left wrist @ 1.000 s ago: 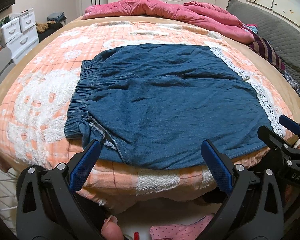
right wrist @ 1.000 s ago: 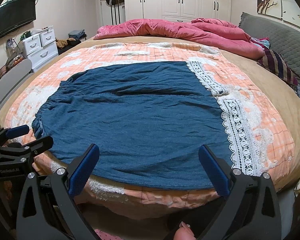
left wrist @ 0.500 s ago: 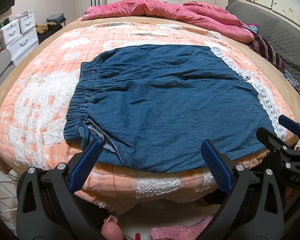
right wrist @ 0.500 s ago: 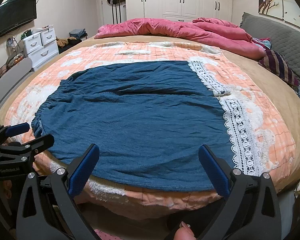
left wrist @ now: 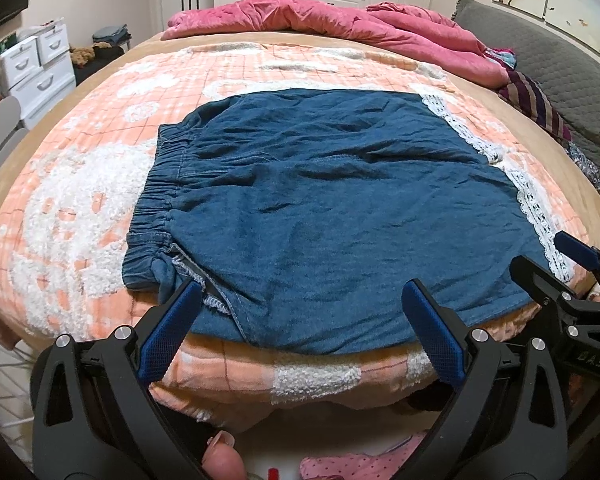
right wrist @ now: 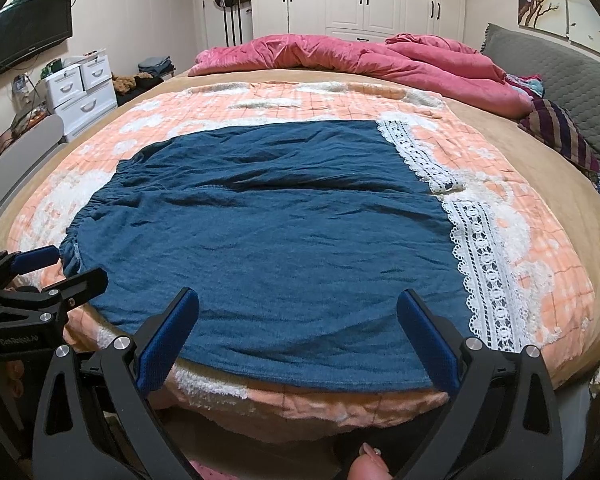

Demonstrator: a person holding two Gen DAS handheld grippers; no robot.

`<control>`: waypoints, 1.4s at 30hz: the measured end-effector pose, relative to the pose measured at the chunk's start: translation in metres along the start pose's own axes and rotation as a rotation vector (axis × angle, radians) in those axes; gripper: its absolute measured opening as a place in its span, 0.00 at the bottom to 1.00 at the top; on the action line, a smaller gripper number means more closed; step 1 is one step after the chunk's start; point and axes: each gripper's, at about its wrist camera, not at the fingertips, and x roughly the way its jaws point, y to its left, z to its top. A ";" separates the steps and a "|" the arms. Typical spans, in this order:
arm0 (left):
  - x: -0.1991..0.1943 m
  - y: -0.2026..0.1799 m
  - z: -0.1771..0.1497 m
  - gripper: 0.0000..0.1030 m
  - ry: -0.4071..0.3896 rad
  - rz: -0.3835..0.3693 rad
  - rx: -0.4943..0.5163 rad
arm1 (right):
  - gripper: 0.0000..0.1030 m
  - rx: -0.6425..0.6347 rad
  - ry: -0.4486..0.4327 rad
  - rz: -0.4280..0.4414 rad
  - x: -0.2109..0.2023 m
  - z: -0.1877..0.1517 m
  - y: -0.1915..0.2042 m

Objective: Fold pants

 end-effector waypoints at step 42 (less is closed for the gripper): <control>0.141 0.148 0.156 0.90 0.079 0.128 0.004 | 0.96 -0.258 0.098 0.178 0.174 0.179 0.041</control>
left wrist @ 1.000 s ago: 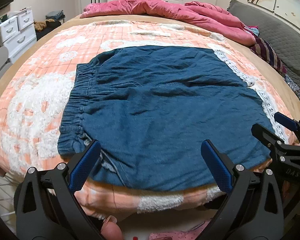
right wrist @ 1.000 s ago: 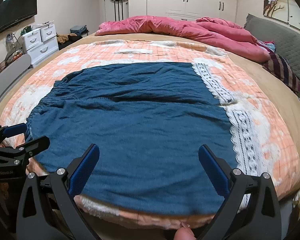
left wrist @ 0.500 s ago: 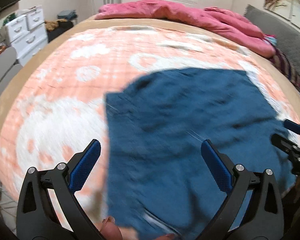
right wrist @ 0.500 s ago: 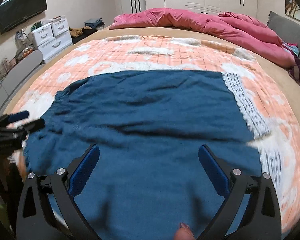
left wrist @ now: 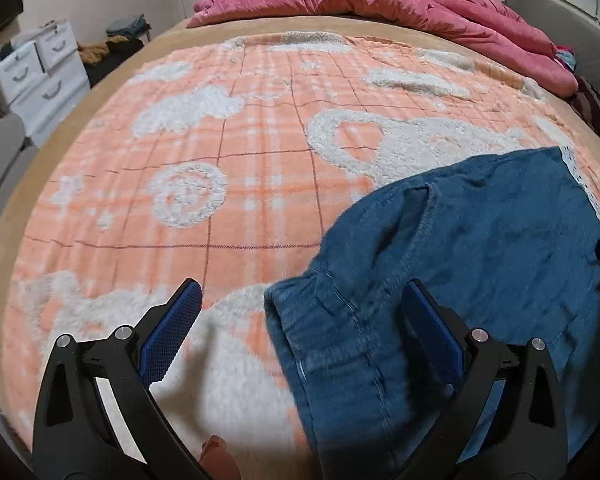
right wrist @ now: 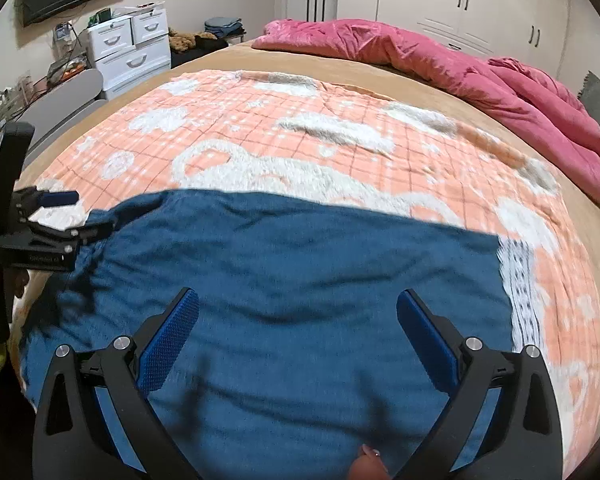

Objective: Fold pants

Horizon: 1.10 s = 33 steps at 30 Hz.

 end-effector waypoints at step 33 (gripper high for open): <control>0.005 0.009 -0.004 0.26 -0.115 -0.196 0.003 | 0.07 -0.441 0.154 0.221 0.108 0.060 0.062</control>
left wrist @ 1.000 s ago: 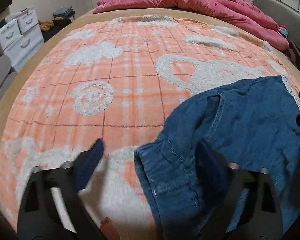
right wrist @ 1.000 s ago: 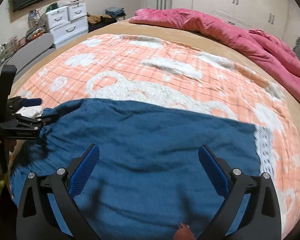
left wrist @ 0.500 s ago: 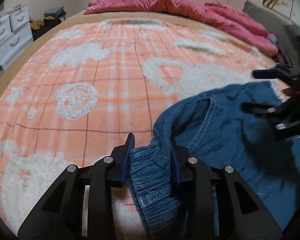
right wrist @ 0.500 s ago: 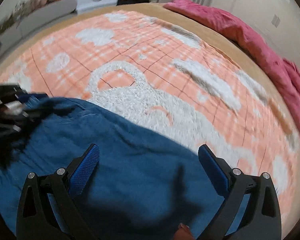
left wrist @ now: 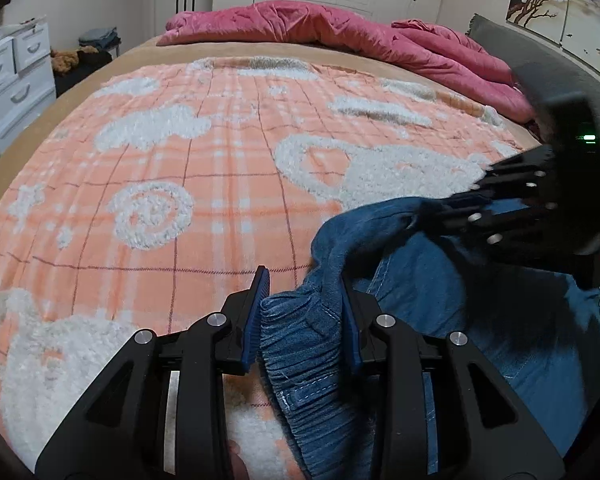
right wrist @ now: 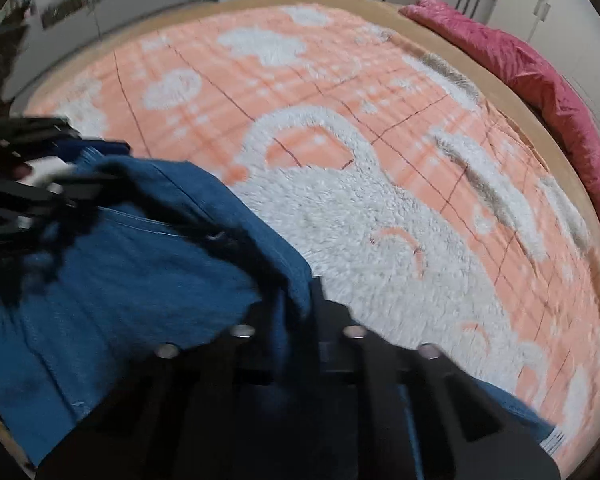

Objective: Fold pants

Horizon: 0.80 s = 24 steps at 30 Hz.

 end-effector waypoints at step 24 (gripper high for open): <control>-0.082 -0.033 -0.021 0.26 -0.193 -0.105 0.168 | 0.05 0.171 -0.245 -0.019 -0.129 -0.074 0.065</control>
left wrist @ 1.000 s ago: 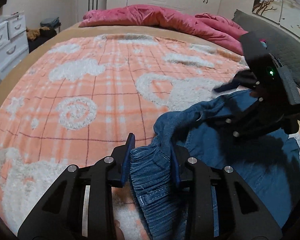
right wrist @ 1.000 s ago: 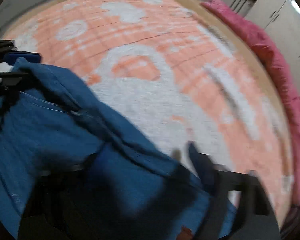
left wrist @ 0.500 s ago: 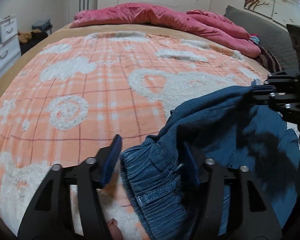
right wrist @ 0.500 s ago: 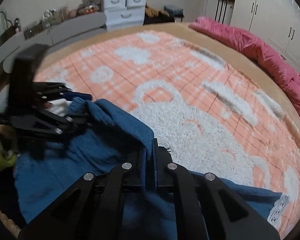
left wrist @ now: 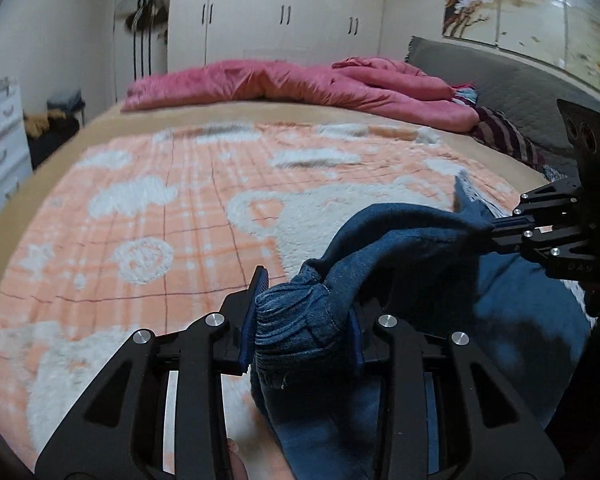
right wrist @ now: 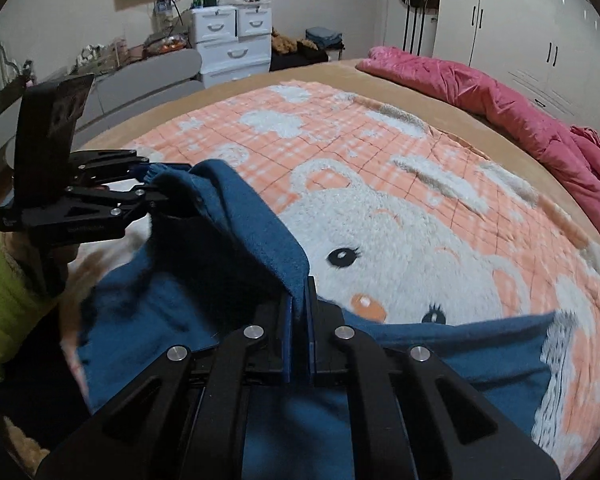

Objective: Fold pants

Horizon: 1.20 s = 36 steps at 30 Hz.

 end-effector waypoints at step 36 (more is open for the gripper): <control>-0.121 -0.044 -0.079 0.55 0.097 0.043 -0.062 | 0.22 0.007 0.028 0.101 -0.021 -0.143 0.118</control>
